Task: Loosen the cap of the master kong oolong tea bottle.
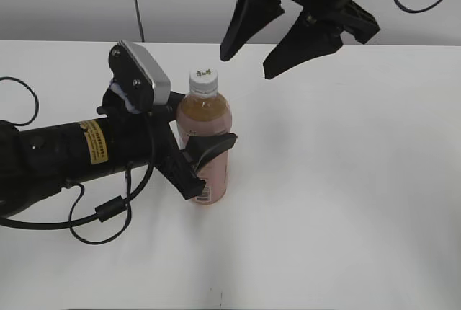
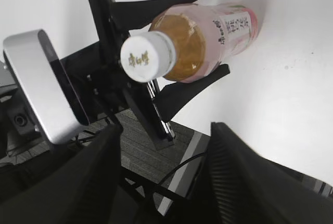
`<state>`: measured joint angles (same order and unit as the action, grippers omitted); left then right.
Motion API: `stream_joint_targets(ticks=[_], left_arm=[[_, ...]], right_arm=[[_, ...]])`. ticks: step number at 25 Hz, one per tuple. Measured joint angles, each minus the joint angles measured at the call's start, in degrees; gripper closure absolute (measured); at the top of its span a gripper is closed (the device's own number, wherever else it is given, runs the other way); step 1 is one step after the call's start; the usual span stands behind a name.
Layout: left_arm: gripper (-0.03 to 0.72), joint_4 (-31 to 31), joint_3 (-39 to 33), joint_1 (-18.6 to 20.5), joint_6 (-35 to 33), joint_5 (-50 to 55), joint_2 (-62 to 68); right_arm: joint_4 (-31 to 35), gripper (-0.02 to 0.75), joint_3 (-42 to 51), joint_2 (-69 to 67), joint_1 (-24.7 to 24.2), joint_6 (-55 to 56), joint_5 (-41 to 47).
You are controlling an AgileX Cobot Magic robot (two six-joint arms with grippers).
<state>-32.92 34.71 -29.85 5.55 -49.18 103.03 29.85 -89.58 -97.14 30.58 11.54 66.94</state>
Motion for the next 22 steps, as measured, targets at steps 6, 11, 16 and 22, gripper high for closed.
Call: stream_joint_targets(ticks=[6, 11, 16, 22], left_arm=[[0.231, 0.0, 0.0, 0.0, 0.0, 0.1, -0.1], [0.231, -0.1, 0.1, 0.0, 0.0, 0.4, -0.1], [0.231, -0.4, 1.2, -0.4, 0.0, 2.2, -0.1], [0.231, -0.5, 1.3, -0.4, 0.0, 2.4, -0.2]], right_arm=[[0.3, 0.325, -6.4, -4.9, 1.9, 6.7, 1.7], [-1.5, 0.325, -10.8, -8.4, 3.8, 11.5, 2.5], [-2.6, 0.325, -11.4, -10.3, 4.0, 14.1, 2.7], [-5.2, 0.328, -11.4, -11.4, 4.1, 16.6, 2.8]])
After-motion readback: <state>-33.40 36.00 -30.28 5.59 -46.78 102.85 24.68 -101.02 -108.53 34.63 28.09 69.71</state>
